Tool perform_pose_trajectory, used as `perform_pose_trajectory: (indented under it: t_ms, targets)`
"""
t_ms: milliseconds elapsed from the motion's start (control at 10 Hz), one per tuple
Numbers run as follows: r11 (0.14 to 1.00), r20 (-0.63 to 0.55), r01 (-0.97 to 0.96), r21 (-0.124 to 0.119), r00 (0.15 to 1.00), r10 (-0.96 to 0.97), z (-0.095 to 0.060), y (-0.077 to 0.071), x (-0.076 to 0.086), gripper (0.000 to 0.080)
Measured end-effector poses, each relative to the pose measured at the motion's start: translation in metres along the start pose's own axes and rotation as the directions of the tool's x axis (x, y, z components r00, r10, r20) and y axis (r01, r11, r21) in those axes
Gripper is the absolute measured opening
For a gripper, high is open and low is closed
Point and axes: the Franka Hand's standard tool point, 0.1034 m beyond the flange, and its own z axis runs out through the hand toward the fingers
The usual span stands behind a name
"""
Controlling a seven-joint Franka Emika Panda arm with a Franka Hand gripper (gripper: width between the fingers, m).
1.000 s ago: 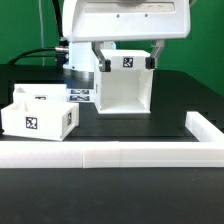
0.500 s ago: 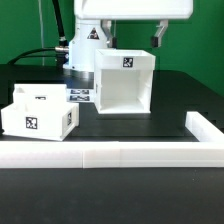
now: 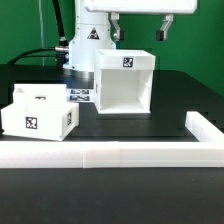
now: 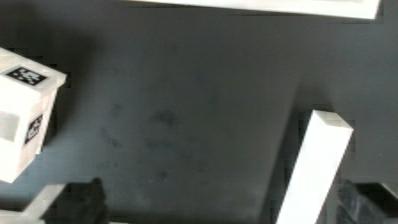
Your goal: Assemble drawer
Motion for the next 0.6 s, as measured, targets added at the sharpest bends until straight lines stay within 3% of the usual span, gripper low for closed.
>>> perform_pose_trajectory:
  t_ms: [100,400,600]
  targets:
    - [0.999,0.013,-0.037,0.002,0.999,0.037,0.0,-0.001,-0.005,0.0649]
    - [0.993,0.082,-0.112,0.025,0.991,0.11,-0.003,-0.013,-0.045,0.0649]
    - [0.995,0.107,-0.099,0.019,0.99,0.096,0.001,-0.02,-0.065,0.0649]
